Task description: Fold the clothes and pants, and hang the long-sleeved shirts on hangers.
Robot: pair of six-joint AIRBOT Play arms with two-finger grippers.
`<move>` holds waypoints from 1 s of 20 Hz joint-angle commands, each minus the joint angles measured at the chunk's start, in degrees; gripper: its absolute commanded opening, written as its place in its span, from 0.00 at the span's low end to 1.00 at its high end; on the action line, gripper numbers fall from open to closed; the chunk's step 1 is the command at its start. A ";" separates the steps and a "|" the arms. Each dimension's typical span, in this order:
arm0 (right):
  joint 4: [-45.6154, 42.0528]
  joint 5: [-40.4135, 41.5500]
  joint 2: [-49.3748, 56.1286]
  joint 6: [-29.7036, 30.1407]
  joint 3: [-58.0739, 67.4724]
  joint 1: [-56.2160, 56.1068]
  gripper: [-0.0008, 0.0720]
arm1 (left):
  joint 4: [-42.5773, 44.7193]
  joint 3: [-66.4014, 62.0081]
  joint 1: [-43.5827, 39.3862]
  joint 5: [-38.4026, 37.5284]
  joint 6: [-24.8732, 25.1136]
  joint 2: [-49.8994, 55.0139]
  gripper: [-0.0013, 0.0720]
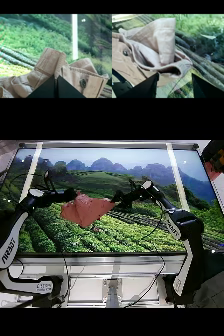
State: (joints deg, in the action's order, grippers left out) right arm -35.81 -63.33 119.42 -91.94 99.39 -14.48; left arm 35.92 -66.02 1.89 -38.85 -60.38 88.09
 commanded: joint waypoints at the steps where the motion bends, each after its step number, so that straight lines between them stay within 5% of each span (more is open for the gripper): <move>1: 0.07 1.95 0.35 0.09 0.07 -0.98 0.54 | 0.02 -0.04 -0.04 0.02 0.00 -0.02 0.04; 7: 0.02 3.48 0.33 0.11 0.07 -0.85 0.03 | 0.04 -0.04 -0.02 0.04 0.02 -0.02 0.04; 13: -1.16 0.66 -0.57 1.33 6.01 -0.87 0.02 | 0.00 -0.66 -1.07 0.26 6.49 -1.14 0.04; 20: -18.08 -3.48 -8.57 -5.16 20.41 -0.39 0.02 | -1.70 -13.55 -8.55 2.54 9.49 -9.46 0.04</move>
State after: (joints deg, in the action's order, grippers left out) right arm -46.50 -66.00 114.52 -94.70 115.55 -15.18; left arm 35.18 -74.00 -3.49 -37.67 -52.47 81.43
